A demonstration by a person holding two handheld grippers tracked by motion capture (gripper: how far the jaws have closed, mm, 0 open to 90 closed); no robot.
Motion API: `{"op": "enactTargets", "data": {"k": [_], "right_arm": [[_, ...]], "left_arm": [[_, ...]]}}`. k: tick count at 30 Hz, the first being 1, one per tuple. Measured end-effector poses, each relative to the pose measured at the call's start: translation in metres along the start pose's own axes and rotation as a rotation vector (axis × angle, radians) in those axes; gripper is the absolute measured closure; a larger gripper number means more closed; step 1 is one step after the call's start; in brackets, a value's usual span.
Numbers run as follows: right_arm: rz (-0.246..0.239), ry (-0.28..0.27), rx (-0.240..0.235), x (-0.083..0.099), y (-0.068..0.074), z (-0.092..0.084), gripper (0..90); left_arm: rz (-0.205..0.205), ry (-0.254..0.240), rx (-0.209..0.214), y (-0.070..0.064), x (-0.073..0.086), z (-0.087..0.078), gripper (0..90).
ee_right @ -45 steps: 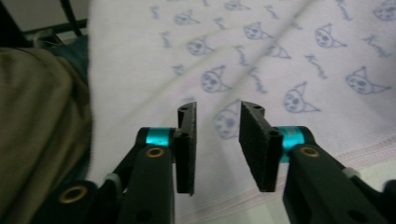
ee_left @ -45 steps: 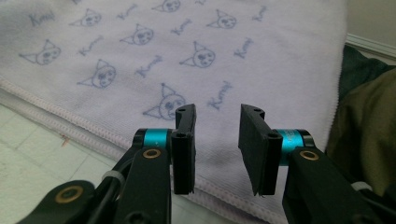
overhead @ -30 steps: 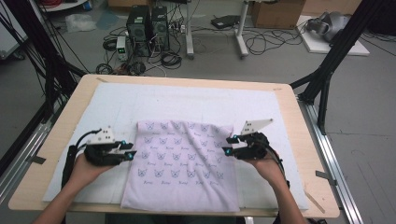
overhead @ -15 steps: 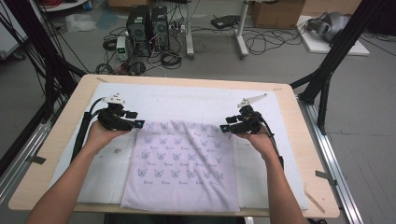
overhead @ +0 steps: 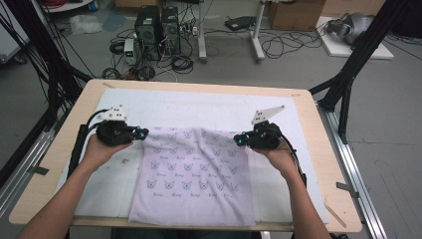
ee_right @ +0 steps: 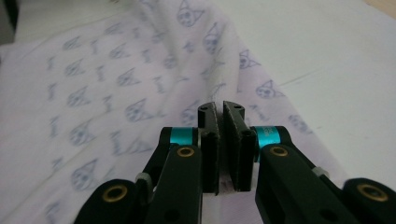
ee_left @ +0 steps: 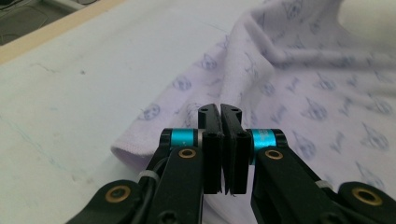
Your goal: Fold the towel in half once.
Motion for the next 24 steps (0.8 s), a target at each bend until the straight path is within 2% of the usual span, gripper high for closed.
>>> {"op": "enactTargets", "data": {"k": [2, 4, 5, 7, 9, 11, 12, 14, 15, 17, 18, 20, 24], "right_arm": [[-0.032, 0.014, -0.004, 0.011, 0.014, -0.003, 82.7], [-0.046, 0.073, -0.021, 0.028, 0.025, -0.002, 78.5], [-0.049, 0.095, -0.03, 0.037, 0.028, -0.002, 76.1], [-0.029, 0.131, -0.06, 0.046, 0.032, -0.005, 71.0], [-0.028, 0.084, -0.043, 0.041, 0.031, -0.014, 70.5], [-0.016, 0.025, -0.011, 0.032, 0.024, -0.02, 70.1], [-0.005, 0.017, 0.004, 0.029, 0.02, -0.02, 70.0], [0.0, 0.013, 0.025, 0.024, 0.015, -0.014, 69.8], [-0.013, 0.019, 0.035, 0.024, 0.013, -0.009, 69.8], [-0.031, 0.055, 0.061, 0.027, 0.009, 0.003, 68.6], [-0.042, 0.081, 0.067, 0.031, 0.006, 0.01, 68.0], [-0.028, 0.117, 0.083, 0.04, 0.0, 0.021, 67.3], [0.004, 0.138, 0.103, 0.055, -0.011, 0.035, 66.9]], "left_arm": [[-0.001, 0.049, 0.021, -0.011, 0.02, 0.0, 84.8], [-0.01, 0.115, 0.044, -0.02, 0.042, 0.003, 80.4], [-0.014, 0.133, 0.048, -0.022, 0.05, 0.002, 76.4], [-0.028, 0.139, 0.052, -0.023, 0.059, 0.0, 71.8], [-0.04, 0.117, 0.032, -0.019, 0.057, -0.005, 66.0], [-0.037, 0.083, 0.014, -0.014, 0.048, -0.009, 65.8], [-0.034, 0.063, 0.006, -0.012, 0.042, -0.01, 65.8], [-0.023, 0.033, -0.013, -0.008, 0.031, -0.008, 66.9], [-0.021, 0.021, -0.024, -0.006, 0.027, -0.006, 68.0], [-0.037, 0.0, -0.044, 0.001, 0.025, 0.001, 69.3], [-0.041, 0.01, -0.054, 0.005, 0.027, 0.005, 69.3], [-0.056, 0.05, -0.063, 0.012, 0.034, 0.017, 68.5], [-0.056, 0.135, -0.059, 0.016, 0.048, 0.037, 64.9]]}}
Point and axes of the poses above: each handheld gripper's, and its own axes: z roughly forward along the jaws, x roughly out of its underside, y roughly to its left, the point moved 7 cm from there along z, roughly forward along the jaws, and after that the axes turned 10 degrees about x, right-handed, at the moved point
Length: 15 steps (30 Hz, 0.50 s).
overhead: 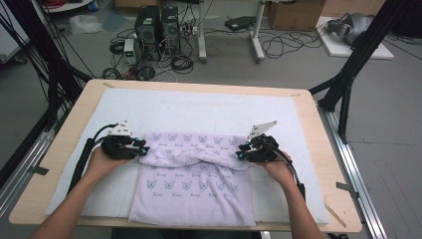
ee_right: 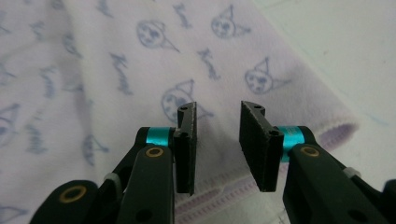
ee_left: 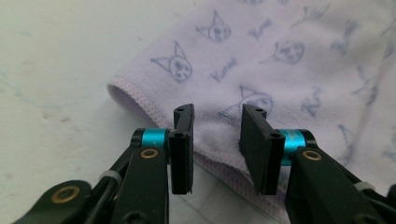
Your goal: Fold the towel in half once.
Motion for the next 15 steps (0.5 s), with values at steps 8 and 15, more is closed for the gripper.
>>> {"op": "enactTargets", "data": {"k": [8, 15], "right_arm": [[-0.008, 0.005, -0.043, -0.003, 0.004, -0.001, 86.8], [0.033, -0.039, -0.035, -0.02, -0.014, -0.02, 87.0]], "left_arm": [[-0.038, -0.038, -0.001, 0.002, -0.006, -0.006, 83.1], [-0.08, -0.136, -0.015, 0.01, -0.024, -0.019, 82.9]]}}
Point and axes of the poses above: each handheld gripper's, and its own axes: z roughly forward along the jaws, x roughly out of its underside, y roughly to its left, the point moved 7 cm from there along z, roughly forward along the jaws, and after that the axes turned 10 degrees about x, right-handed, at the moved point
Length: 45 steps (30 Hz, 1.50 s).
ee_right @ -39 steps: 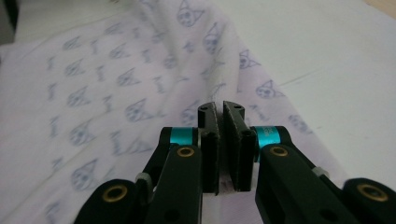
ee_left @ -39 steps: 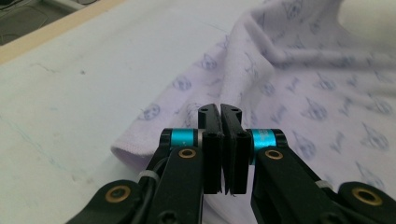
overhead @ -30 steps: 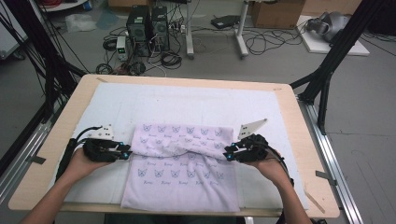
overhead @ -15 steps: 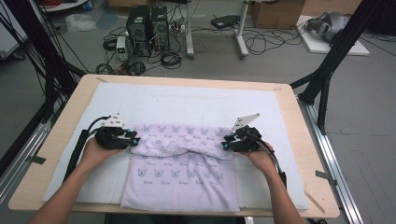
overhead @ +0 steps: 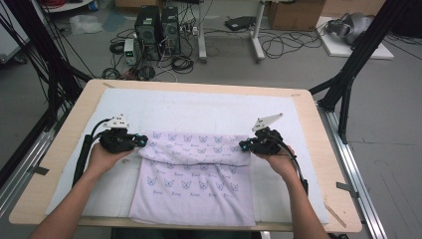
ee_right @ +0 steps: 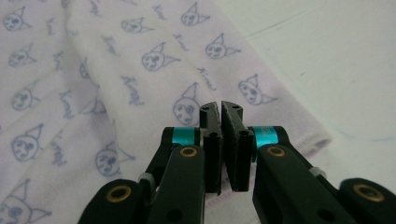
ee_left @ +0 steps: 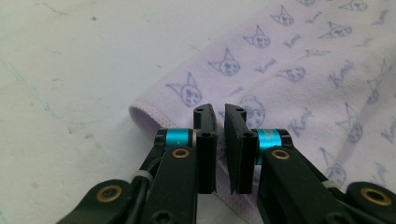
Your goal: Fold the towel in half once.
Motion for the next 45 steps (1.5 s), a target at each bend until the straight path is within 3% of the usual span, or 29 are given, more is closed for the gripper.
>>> {"op": "enactTargets", "data": {"k": [4, 6, 8, 11, 13, 17, 19, 21, 24, 27, 32, 34, 36, 37, 38, 39, 40, 41, 43, 45], "right_arm": [[0.004, 0.044, -0.029, -0.008, -0.005, -0.003, 87.0], [0.007, 0.029, -0.045, -0.01, -0.004, -0.003, 86.9], [-0.017, 0.043, -0.047, -0.009, 0.0, 0.0, 86.9], [-0.037, 0.056, -0.045, -0.005, 0.004, 0.005, 86.7], [-0.042, 0.059, -0.043, -0.003, 0.005, 0.007, 86.7], [-0.038, 0.061, -0.037, -0.003, 0.006, 0.009, 86.6], [-0.048, 0.067, -0.034, -0.002, 0.007, 0.01, 86.6], [-0.047, 0.07, -0.039, -0.002, 0.008, 0.01, 86.6], [-0.041, 0.054, -0.033, -0.003, 0.006, 0.006, 86.6], [-0.028, 0.027, -0.025, -0.005, 0.003, 0.001, 86.6], [-0.021, 0.018, -0.018, -0.01, -0.003, -0.003, 86.7], [-0.011, 0.014, -0.01, -0.015, -0.008, -0.005, 86.8], [-0.015, 0.015, 0.035, -0.024, -0.019, -0.006, 87.0], [-0.016, 0.003, 0.071, -0.03, -0.027, -0.006, 87.0], [0.022, -0.053, 0.165, -0.043, -0.043, -0.007, 84.3], [0.084, -0.096, 0.238, -0.052, -0.057, -0.008, 80.2], [0.126, -0.118, 0.269, -0.057, -0.065, -0.006, 76.7], [0.145, -0.117, 0.288, -0.058, -0.07, -0.003, 71.6], [0.136, -0.076, 0.271, -0.054, -0.068, 0.004, 69.9], [0.112, -0.055, 0.252, -0.044, -0.063, 0.007, 69.3]], "left_arm": [[-0.044, -0.016, 0.05, 0.002, -0.008, -0.002, 81.4], [-0.057, 0.013, 0.065, 0.003, -0.003, -0.002, 78.1], [-0.078, 0.02, 0.066, 0.006, -0.001, -0.002, 70.8], [-0.065, -0.009, 0.056, 0.006, -0.005, -0.002, 67.9], [-0.04, 0.013, 0.044, 0.003, -0.004, 0.004, 68.1], [-0.02, 0.123, 0.024, 0.004, 0.009, 0.025, 67.5], [-0.001, 0.154, 0.019, 0.003, 0.012, 0.031, 76.0], [0.025, 0.138, 0.009, 0.002, 0.009, 0.03, 84.1], [0.029, 0.082, -0.001, 0.001, 0.0, 0.018, 85.5], [0.01, 0.007, 0.0, 0.001, -0.008, 0.004, 85.5], [-0.018, -0.023, -0.015, 0.007, -0.013, -0.002, 85.5], [-0.012, -0.032, -0.054, 0.013, -0.021, 0.0, 85.6], [-0.002, -0.081, -0.143, 0.024, -0.037, 0.002, 86.0], [-0.028, -0.14, -0.229, 0.038, -0.053, 0.005, 85.9], [-0.058, -0.189, -0.296, 0.048, -0.065, 0.008, 83.9], [-0.078, -0.184, -0.369, 0.058, -0.073, 0.012, 76.9], [-0.109, -0.175, -0.385, 0.063, -0.075, 0.016, 69.7], [-0.123, -0.162, -0.364, 0.064, -0.075, 0.021, 68.8], [-0.089, -0.092, -0.363, 0.064, -0.068, 0.026, 67.1], [-0.077, -0.06, -0.35, 0.063, -0.055, 0.025, 64.2]]}}
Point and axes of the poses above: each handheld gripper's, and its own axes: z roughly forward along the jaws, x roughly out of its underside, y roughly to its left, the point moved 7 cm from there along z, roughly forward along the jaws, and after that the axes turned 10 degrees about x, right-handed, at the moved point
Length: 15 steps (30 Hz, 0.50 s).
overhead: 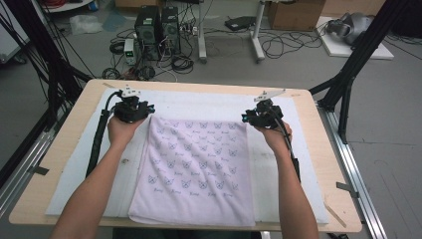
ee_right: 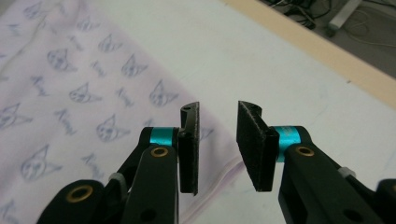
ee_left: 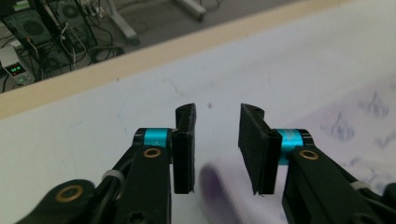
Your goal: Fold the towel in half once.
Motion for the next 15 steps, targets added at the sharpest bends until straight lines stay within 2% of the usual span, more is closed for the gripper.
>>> {"op": "enactTargets", "data": {"k": [3, 7, 10, 15], "right_arm": [[0.013, 0.027, -0.044, 0.016, 0.006, 0.0, 65.1], [-0.016, 0.021, -0.077, 0.03, 0.022, -0.013, 62.5], [-0.036, -0.005, -0.109, 0.035, 0.038, -0.026, 61.2], [-0.092, -0.039, -0.175, 0.047, 0.073, -0.048, 59.3]], "left_arm": [[0.002, 0.035, 0.03, -0.001, 0.019, -0.008, 61.3], [0.024, 0.011, 0.082, -0.011, 0.031, -0.029, 60.5], [0.053, -0.003, 0.134, -0.025, 0.037, -0.046, 59.4], [0.12, -0.006, 0.219, -0.058, 0.056, -0.068, 58.7]]}}
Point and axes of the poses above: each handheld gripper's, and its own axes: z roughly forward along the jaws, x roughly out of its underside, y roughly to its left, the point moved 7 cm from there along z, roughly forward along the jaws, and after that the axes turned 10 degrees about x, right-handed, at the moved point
